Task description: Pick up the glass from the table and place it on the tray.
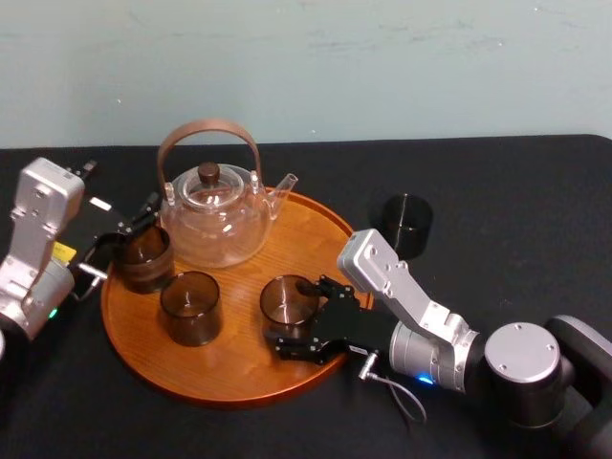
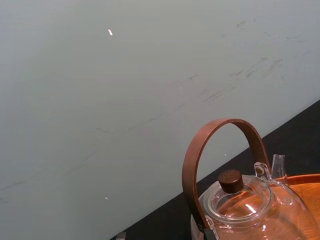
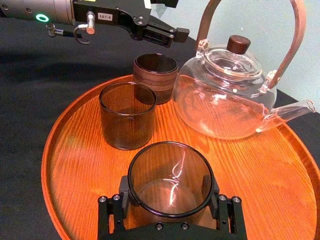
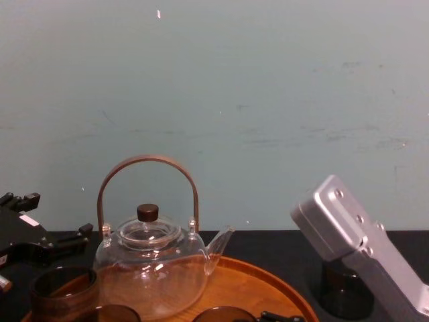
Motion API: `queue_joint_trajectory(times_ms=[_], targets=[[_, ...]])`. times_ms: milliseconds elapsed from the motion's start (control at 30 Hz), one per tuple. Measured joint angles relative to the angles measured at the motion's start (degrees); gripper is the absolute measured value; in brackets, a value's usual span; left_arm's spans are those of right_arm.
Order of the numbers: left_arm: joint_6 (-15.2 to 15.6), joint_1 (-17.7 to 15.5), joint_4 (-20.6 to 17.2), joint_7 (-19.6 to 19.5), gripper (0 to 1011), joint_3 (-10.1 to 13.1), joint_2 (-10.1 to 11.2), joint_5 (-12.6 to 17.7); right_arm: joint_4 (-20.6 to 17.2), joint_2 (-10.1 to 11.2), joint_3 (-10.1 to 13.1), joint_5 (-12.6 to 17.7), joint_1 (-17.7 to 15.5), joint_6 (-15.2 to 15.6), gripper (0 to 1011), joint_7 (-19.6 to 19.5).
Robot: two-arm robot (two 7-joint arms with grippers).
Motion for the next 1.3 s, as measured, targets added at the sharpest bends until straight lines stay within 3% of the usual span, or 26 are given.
queue_joint_trajectory(times_ms=[233, 400, 800, 1300], targets=[[0.00, 0.00, 0.00, 0.00, 1001, 0.00, 0.00, 0.00, -0.03, 0.00, 0.01, 0.00, 0.00, -0.05, 908, 0.00], [0.00, 0.00, 0.00, 0.00, 1001, 0.00, 0.00, 0.00, -0.06, 0.00, 0.04, 0.01, 0.00, -0.09, 1002, -0.01], [0.00, 0.00, 0.00, 0.00, 1001, 0.00, 0.00, 0.00, -0.22, 0.04, 0.22, 0.16, -0.05, -0.24, 1002, 0.00], [0.00, 0.00, 0.00, 0.00, 1001, 0.00, 0.00, 0.00, -8.38, 2.93, 4.96, 3.44, -2.95, -3.80, 1002, -1.20]])
